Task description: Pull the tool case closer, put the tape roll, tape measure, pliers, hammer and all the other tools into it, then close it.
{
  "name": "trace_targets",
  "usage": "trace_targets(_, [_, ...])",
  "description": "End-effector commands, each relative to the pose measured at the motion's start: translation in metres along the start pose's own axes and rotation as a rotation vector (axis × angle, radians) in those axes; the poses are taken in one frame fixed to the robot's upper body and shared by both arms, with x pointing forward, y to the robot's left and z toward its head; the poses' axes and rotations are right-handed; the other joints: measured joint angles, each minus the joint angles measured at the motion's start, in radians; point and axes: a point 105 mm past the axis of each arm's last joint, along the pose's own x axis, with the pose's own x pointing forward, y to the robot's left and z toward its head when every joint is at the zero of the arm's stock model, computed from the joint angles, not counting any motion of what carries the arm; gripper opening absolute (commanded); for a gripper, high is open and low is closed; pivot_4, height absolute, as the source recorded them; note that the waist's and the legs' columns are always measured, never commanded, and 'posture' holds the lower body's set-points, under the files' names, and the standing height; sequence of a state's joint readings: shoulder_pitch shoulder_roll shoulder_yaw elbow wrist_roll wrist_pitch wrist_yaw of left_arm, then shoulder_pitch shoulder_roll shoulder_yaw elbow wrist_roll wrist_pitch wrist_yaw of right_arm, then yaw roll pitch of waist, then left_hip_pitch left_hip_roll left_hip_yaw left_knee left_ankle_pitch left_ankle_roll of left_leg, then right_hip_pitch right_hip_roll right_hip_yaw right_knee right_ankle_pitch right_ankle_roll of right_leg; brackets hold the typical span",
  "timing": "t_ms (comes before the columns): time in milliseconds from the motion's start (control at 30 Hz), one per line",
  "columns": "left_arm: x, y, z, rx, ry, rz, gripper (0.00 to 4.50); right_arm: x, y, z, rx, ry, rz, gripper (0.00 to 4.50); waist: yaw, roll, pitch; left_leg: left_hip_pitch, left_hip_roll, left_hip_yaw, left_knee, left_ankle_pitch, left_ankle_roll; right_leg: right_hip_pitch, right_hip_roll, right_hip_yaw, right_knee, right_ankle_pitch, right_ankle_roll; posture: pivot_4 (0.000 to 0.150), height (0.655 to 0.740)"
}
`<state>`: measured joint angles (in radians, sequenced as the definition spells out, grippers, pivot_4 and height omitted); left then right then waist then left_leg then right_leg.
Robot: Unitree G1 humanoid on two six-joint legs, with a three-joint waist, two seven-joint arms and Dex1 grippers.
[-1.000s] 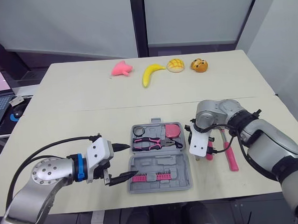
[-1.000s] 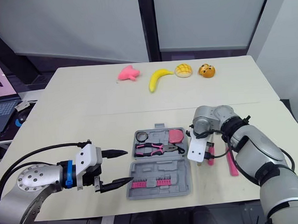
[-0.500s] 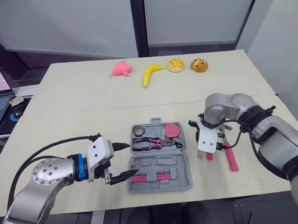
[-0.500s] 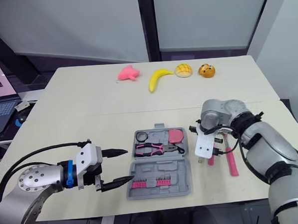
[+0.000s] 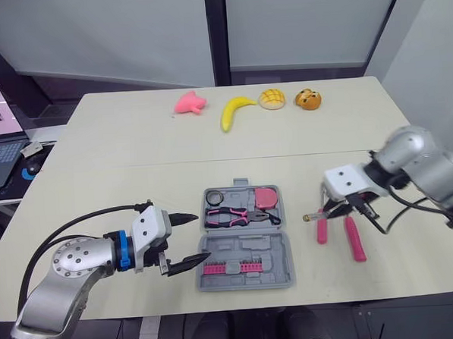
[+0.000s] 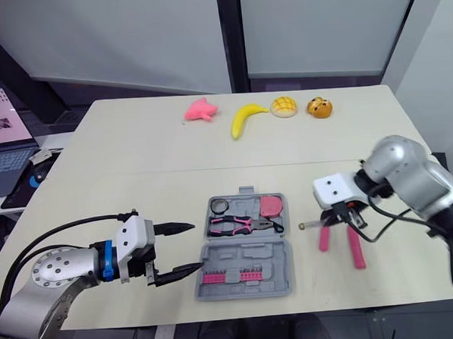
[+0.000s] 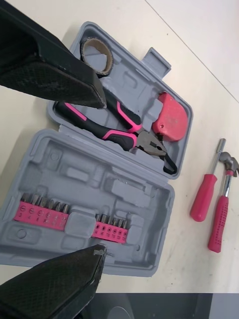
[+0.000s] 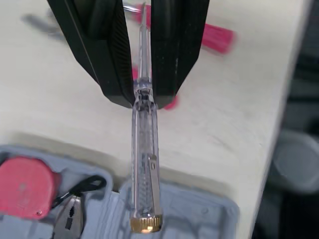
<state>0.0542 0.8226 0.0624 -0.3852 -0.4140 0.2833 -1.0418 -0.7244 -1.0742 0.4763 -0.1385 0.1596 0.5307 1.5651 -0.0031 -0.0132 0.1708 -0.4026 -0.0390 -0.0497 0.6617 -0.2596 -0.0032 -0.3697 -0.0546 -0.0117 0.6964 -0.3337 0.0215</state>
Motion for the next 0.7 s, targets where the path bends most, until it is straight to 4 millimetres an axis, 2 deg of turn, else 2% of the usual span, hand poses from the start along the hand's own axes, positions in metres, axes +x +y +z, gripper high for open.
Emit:
trace_targets(33, [-0.001,0.0,0.006,0.039,-0.017,-0.007,4.5,-0.007,0.024,0.012,0.257,-0.098,-0.012,0.26,0.0,0.0,0.0,0.0,0.0,0.0,0.0,0.0,0.0,0.0,0.0,0.0,0.0,0.0,0.0,0.15,0.7193])
trace_targets(133, [0.0,-0.003,0.006,0.042,-0.02,-0.018,4.5,-0.002,0.041,0.008,0.468,-0.136,-0.018,0.26,0.002,0.0,0.0,0.0,0.0,0.0,0.0,0.0,0.0,0.0,0.0,0.0,0.0,0.0,0.0,0.15,0.7193])
trace_targets(233, [0.003,-0.008,0.007,0.045,-0.033,-0.043,4.5,0.014,0.054,-0.007,0.744,-0.165,-0.076,0.26,0.005,-0.002,-0.001,-0.001,0.0,0.0,0.0,0.0,0.0,0.0,0.0,-0.001,-0.001,0.0,0.0,0.15,0.7193])
trace_targets(333, [0.008,-0.011,0.01,0.052,-0.05,-0.068,4.5,0.03,0.059,-0.016,0.881,-0.212,-0.157,0.26,0.007,-0.002,-0.001,-0.002,0.0,0.0,0.0,0.0,0.0,0.0,0.0,-0.001,-0.001,0.0,0.0,0.15,0.7193])
trace_targets(533, [0.015,-0.016,0.015,0.061,-0.066,-0.105,4.5,0.057,0.055,-0.021,1.015,-0.329,-0.306,0.26,0.003,-0.002,-0.001,-0.003,0.0,-0.001,0.0,0.0,0.0,-0.002,0.0,-0.001,0.0,0.0,0.0,0.15,0.7193])
trace_targets(633, [0.019,-0.02,0.018,0.067,-0.076,-0.119,4.5,0.067,0.04,-0.019,1.069,-0.368,-0.45,0.26,-0.001,-0.002,-0.001,-0.003,0.0,-0.001,0.0,0.0,0.0,-0.002,0.001,-0.001,0.001,0.0,0.0,0.15,0.7193])
trace_targets(700, [0.021,-0.023,0.019,0.069,-0.083,-0.132,4.5,0.074,0.035,-0.015,1.102,-0.384,-0.486,0.26,-0.001,-0.002,-0.001,-0.003,0.0,-0.001,0.0,0.0,0.0,-0.002,0.001,-0.001,0.002,0.0,0.0,0.15,0.7193])
